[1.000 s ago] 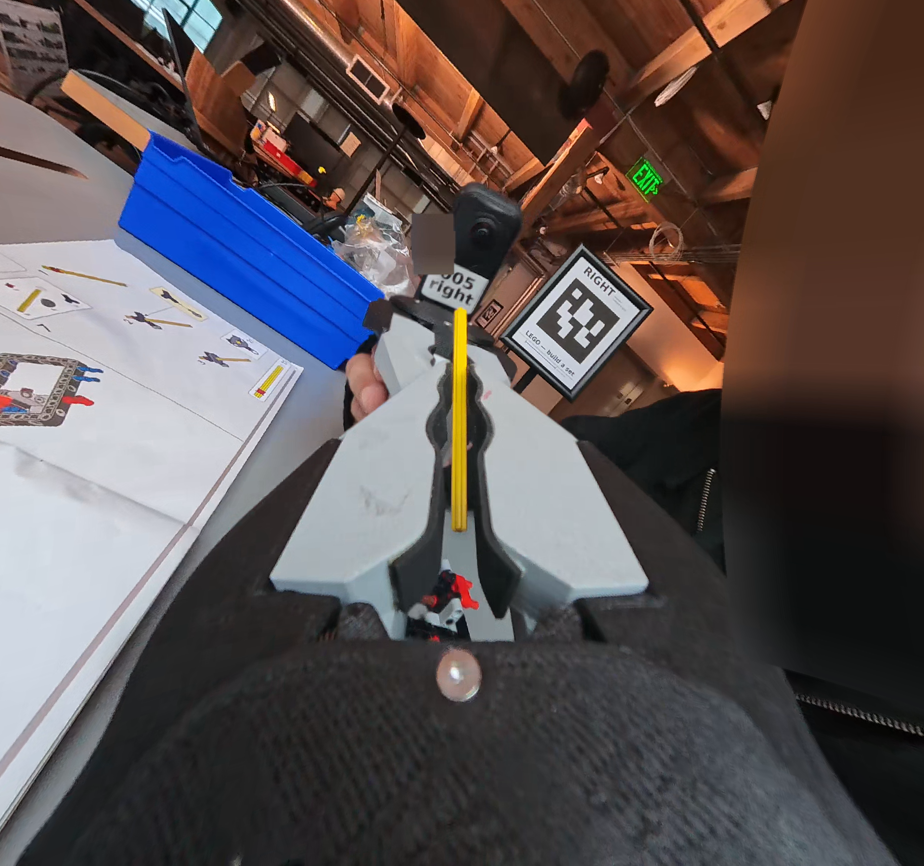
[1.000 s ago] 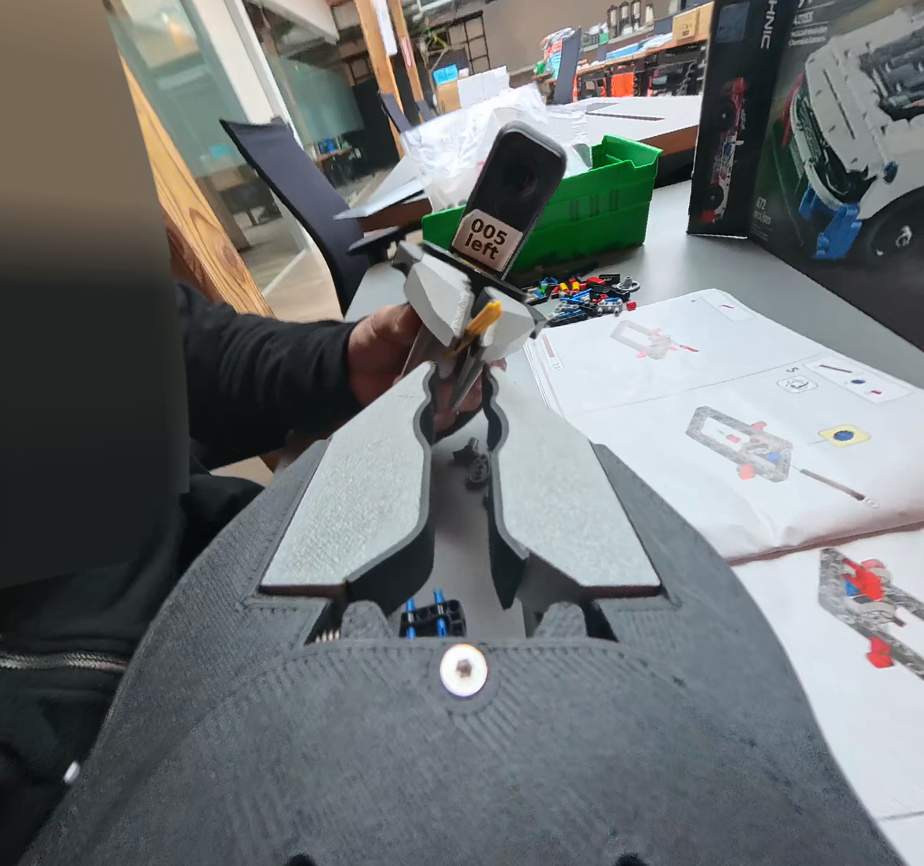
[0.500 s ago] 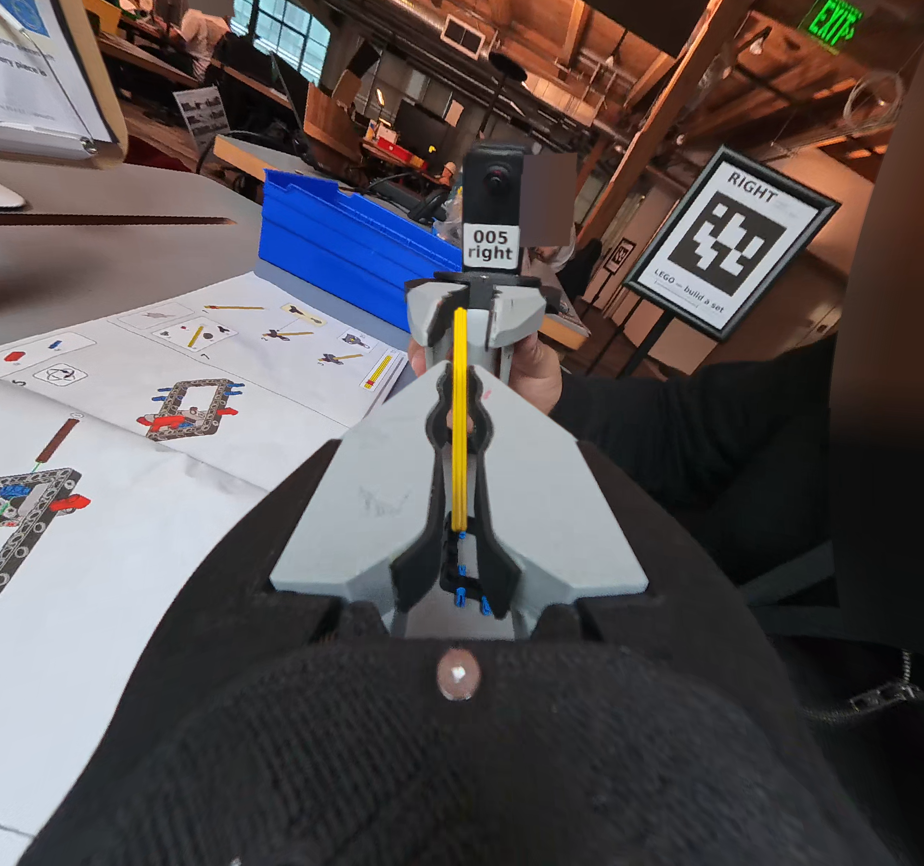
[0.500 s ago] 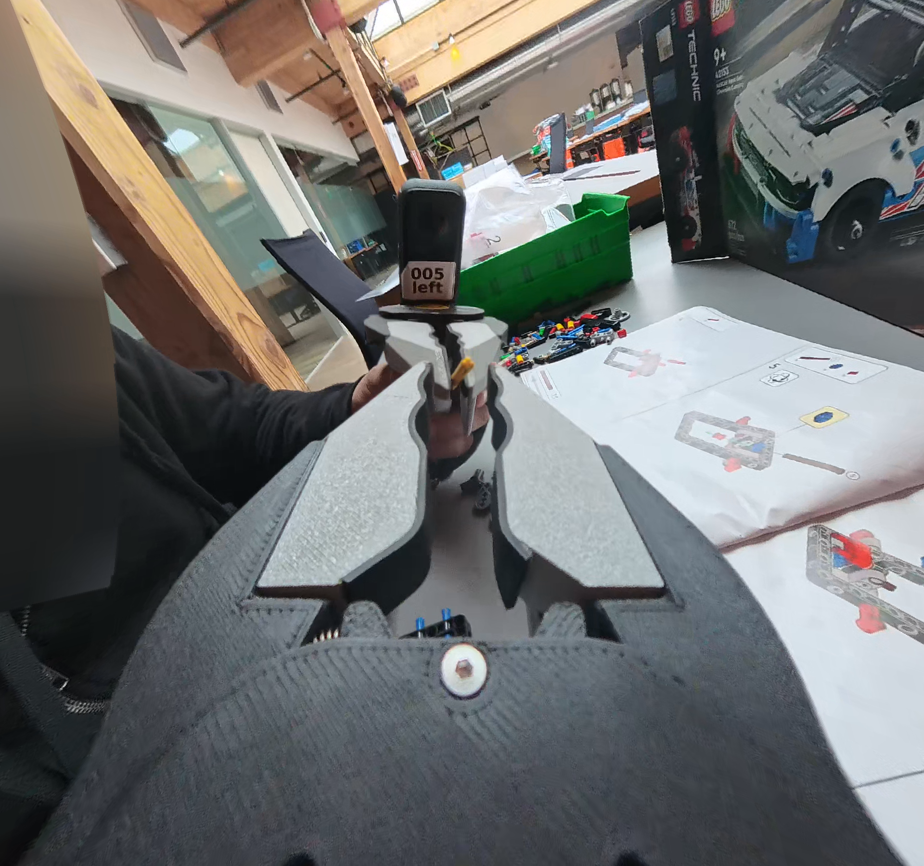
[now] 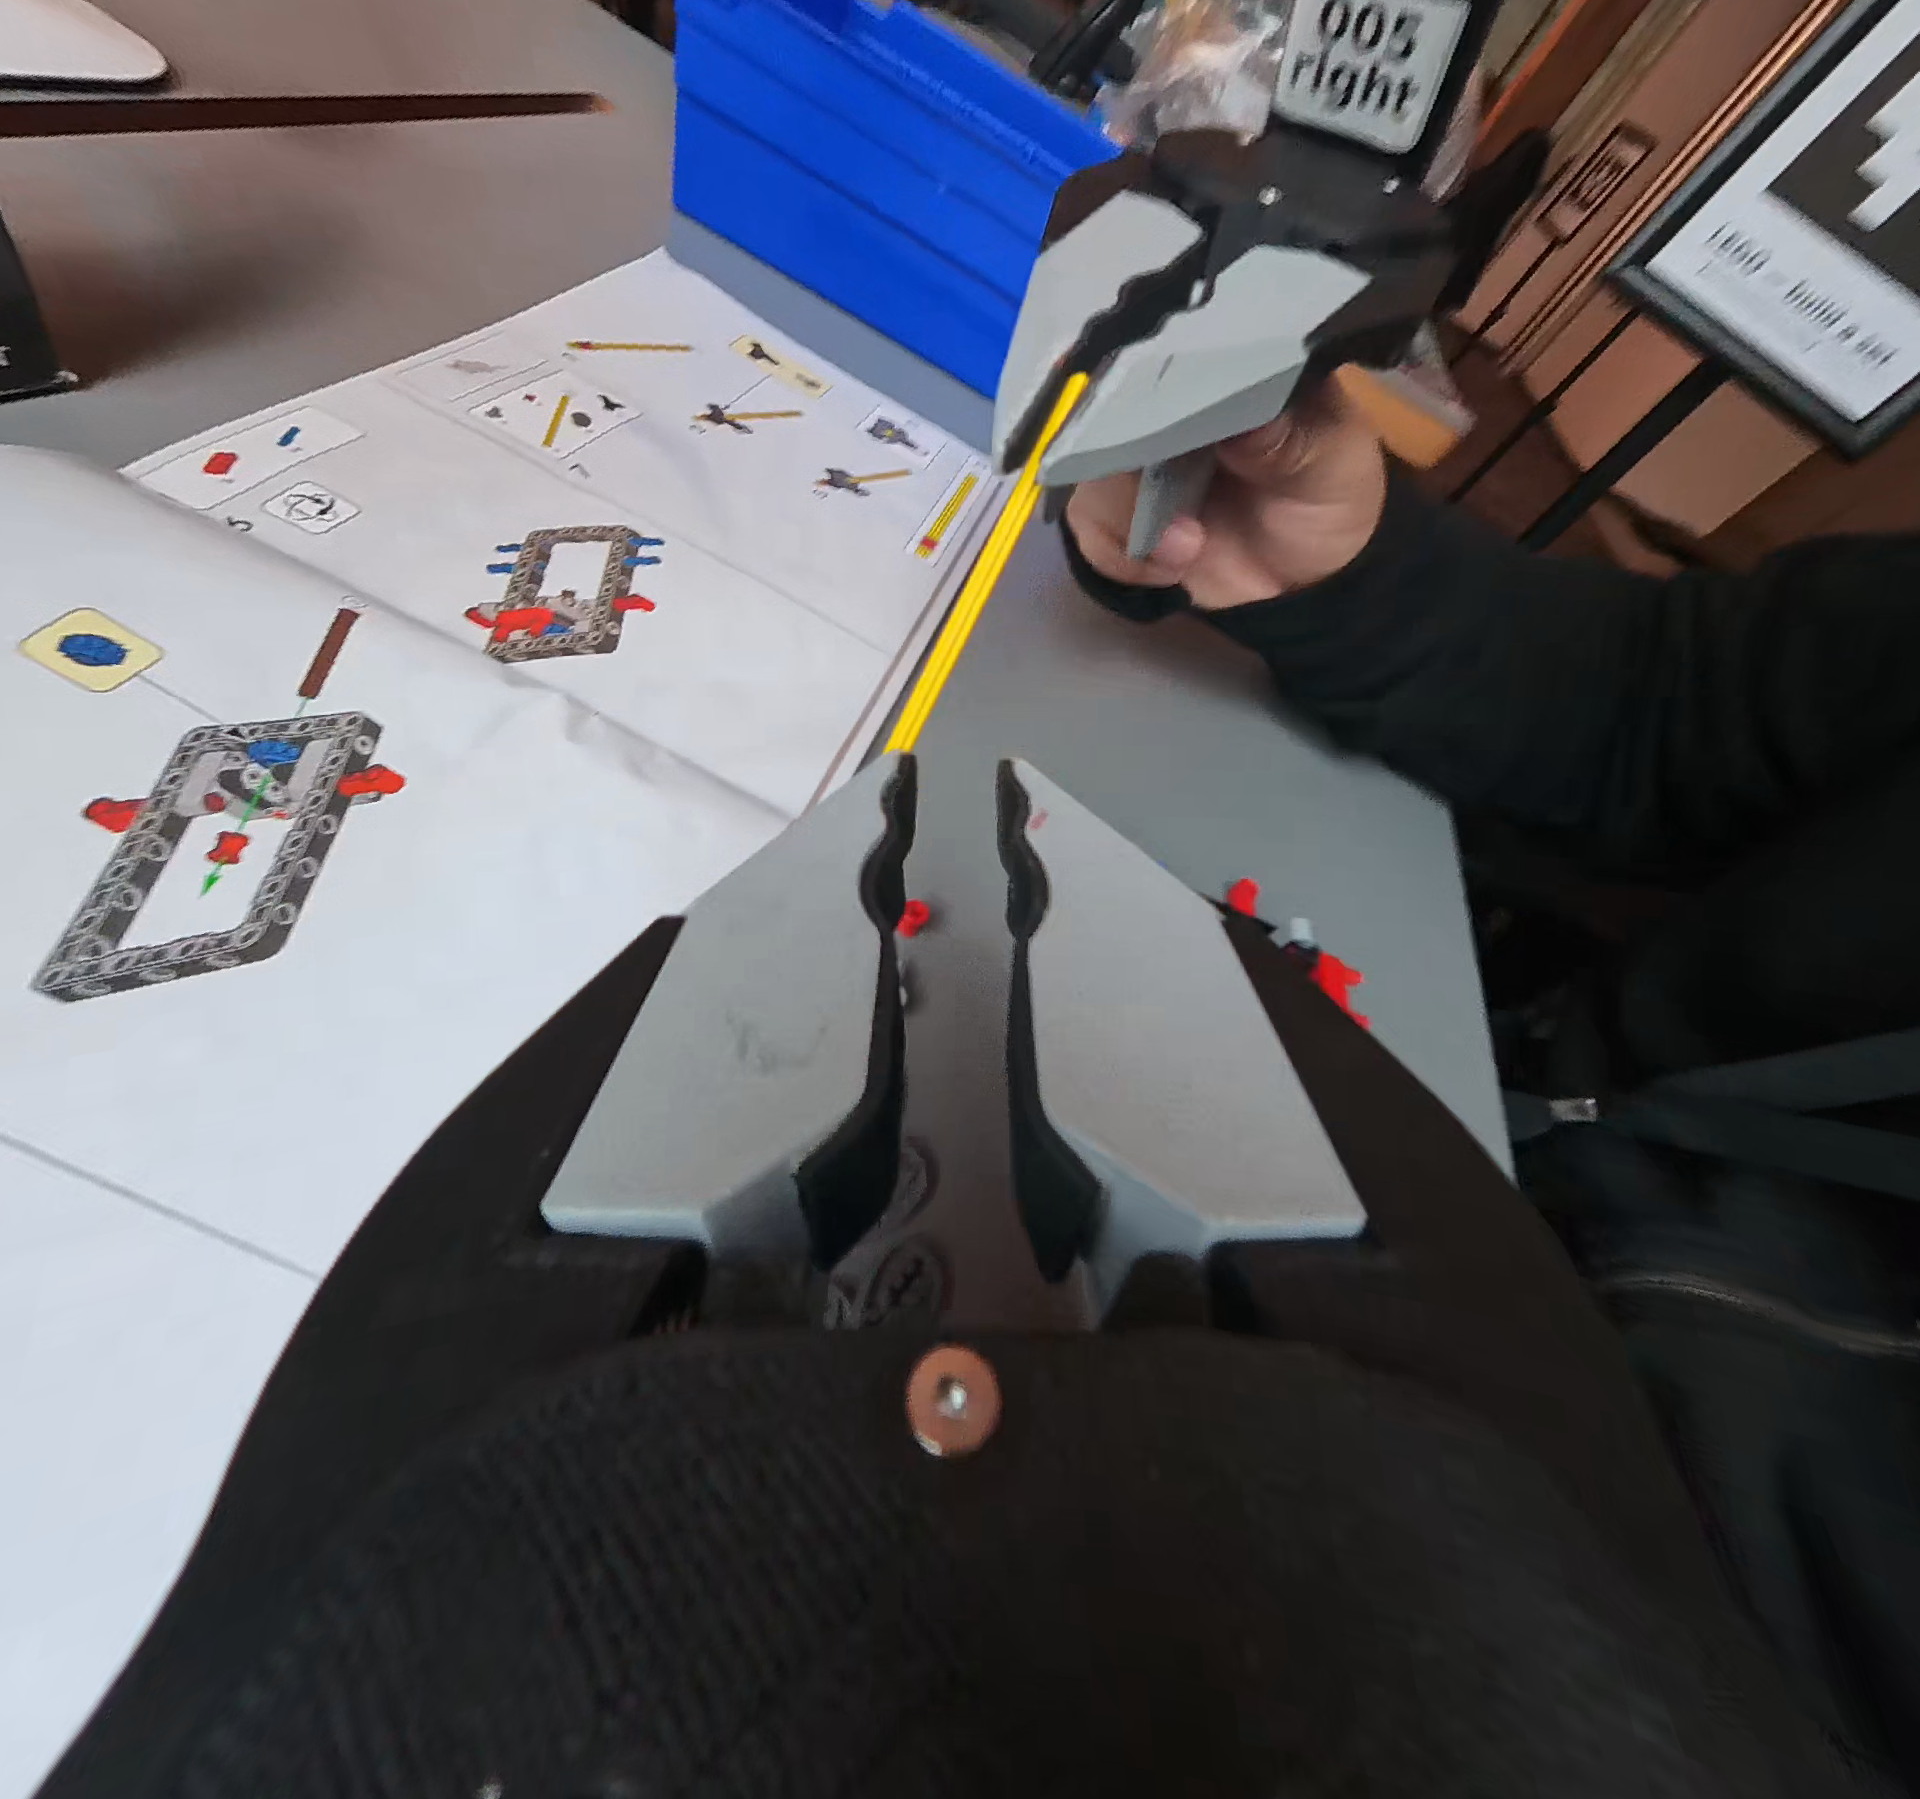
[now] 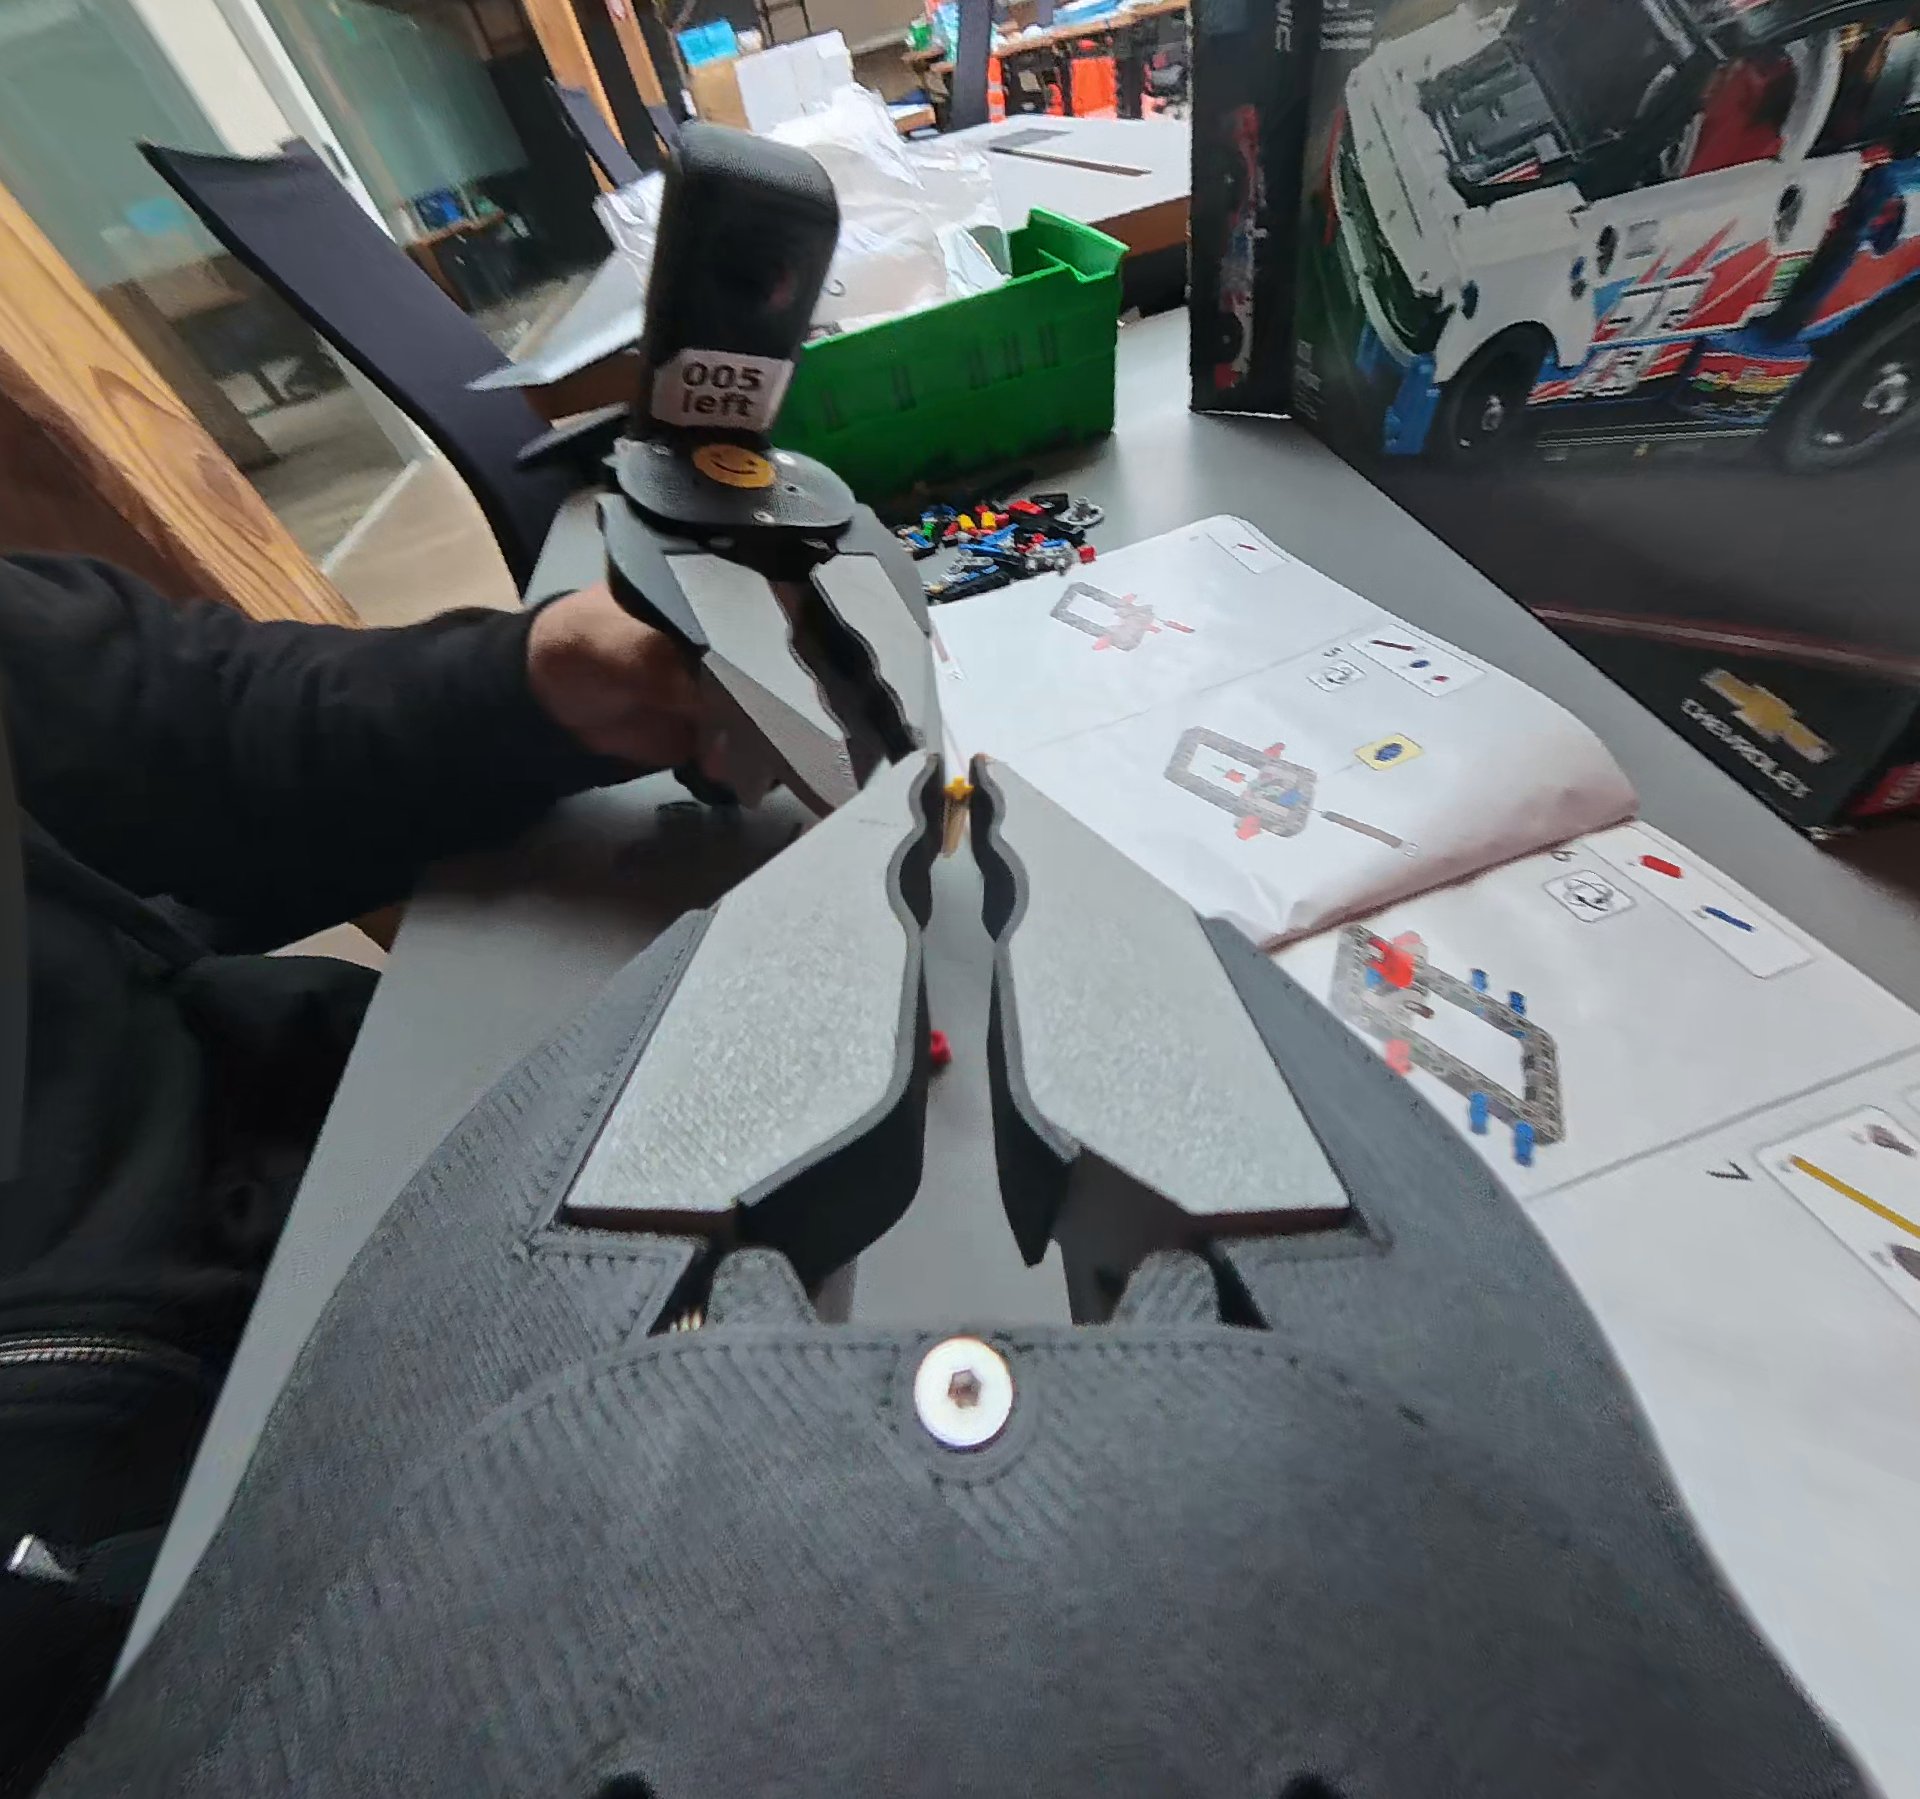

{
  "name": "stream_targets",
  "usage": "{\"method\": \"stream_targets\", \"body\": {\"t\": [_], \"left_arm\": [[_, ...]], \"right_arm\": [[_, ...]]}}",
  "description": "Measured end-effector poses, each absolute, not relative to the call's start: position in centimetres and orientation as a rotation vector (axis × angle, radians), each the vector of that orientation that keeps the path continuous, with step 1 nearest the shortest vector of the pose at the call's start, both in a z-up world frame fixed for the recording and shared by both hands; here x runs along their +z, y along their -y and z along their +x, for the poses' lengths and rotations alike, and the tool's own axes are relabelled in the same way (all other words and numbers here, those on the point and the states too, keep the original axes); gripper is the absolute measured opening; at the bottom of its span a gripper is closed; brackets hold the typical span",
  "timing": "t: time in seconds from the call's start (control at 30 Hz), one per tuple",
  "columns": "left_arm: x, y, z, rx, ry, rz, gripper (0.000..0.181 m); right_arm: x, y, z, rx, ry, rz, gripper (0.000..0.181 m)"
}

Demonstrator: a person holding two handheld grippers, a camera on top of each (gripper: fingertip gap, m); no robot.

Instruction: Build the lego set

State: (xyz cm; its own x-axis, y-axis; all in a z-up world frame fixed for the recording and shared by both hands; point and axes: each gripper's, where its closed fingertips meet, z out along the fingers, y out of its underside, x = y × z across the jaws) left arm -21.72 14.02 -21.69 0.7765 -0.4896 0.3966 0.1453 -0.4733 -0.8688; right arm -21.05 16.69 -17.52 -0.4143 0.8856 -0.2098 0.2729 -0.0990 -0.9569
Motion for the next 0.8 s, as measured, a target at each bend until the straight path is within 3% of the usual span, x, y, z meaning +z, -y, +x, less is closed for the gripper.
{"method": "stream_targets", "body": {"t": [0.2,0.3,0.5,0.6,0.8], "left_arm": [[-22.4,-14.1,-21.4,-0.649,-0.336,-1.964,0.012],[-22.8,-13.8,-20.5,-0.673,-0.385,-1.978,0.0],[-23.0,-13.6,-19.8,-0.694,-0.421,-1.986,0.0],[-23.0,-13.8,-20.0,-0.687,-0.406,-1.988,0.012],[-23.2,-13.6,-19.3,-0.683,-0.451,-1.987,0.003]], "right_arm": [[-18.0,-15.8,-20.4,1.489,1.789,-1.21,0.001],[-18.3,-14.9,-20.4,1.448,1.838,-1.166,0.001],[-18.3,-14.4,-20.4,1.456,1.849,-1.144,0.001],[-18.1,-14.2,-20.2,1.474,1.859,-1.128,0.0],[-17.8,-13.7,-20.1,1.495,1.864,-1.099,0.001]]}}
